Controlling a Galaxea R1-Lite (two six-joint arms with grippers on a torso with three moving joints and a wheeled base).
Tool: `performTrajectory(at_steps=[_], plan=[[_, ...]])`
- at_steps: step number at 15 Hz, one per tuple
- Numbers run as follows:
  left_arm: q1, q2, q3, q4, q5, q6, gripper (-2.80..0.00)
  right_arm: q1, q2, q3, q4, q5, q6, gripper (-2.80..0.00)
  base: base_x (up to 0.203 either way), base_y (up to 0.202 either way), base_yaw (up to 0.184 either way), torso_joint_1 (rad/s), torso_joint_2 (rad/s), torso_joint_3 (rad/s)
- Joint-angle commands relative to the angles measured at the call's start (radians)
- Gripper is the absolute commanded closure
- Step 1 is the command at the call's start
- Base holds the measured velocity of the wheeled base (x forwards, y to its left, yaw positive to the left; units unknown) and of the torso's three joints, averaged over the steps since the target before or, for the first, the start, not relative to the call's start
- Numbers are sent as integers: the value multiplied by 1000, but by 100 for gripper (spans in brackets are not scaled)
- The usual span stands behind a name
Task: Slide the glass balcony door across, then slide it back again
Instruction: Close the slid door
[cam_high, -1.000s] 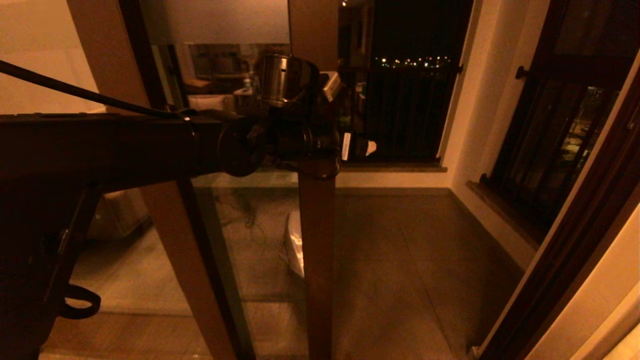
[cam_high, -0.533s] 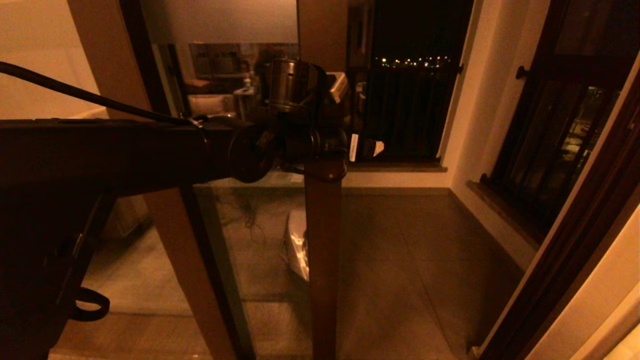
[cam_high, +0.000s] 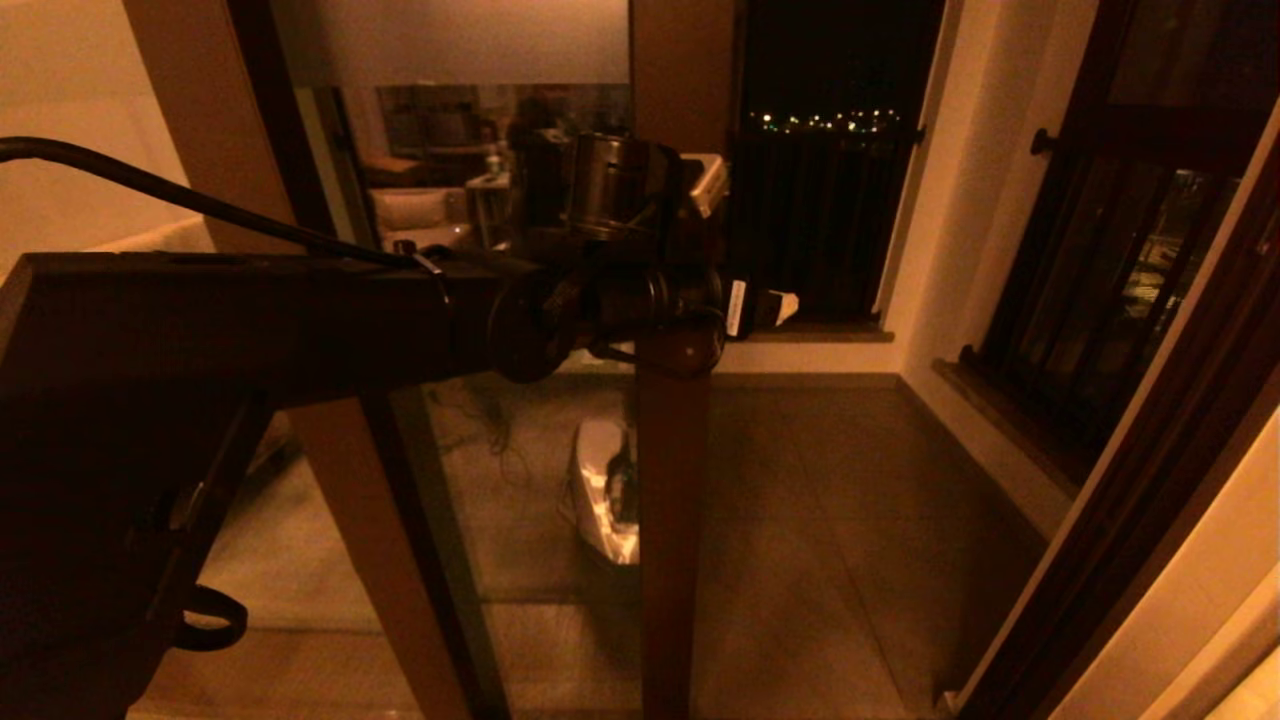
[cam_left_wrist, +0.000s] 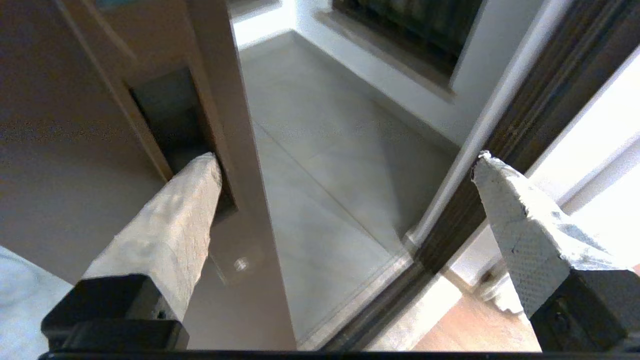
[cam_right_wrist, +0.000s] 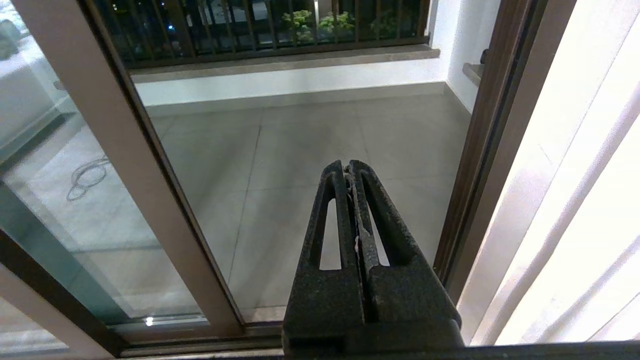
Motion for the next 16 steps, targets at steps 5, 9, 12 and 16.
performTrajectory(at_steps=[5,9,12,16], plan=[[-19,6,1,-21,5,0,-280,0,1,0,0,0,0,0,0,0,0,0,0,0],[-38,-34,4,-17,11,-2,-280,0,1,0,0,0,0,0,0,0,0,0,0,0],[-45,-127,75,-7,17,-34,-280,0,1,0,0,0,0,0,0,0,0,0,0,0],[-44,-375,392,-11,69,-67,-280,0,1,0,0,0,0,0,0,0,0,0,0,0]])
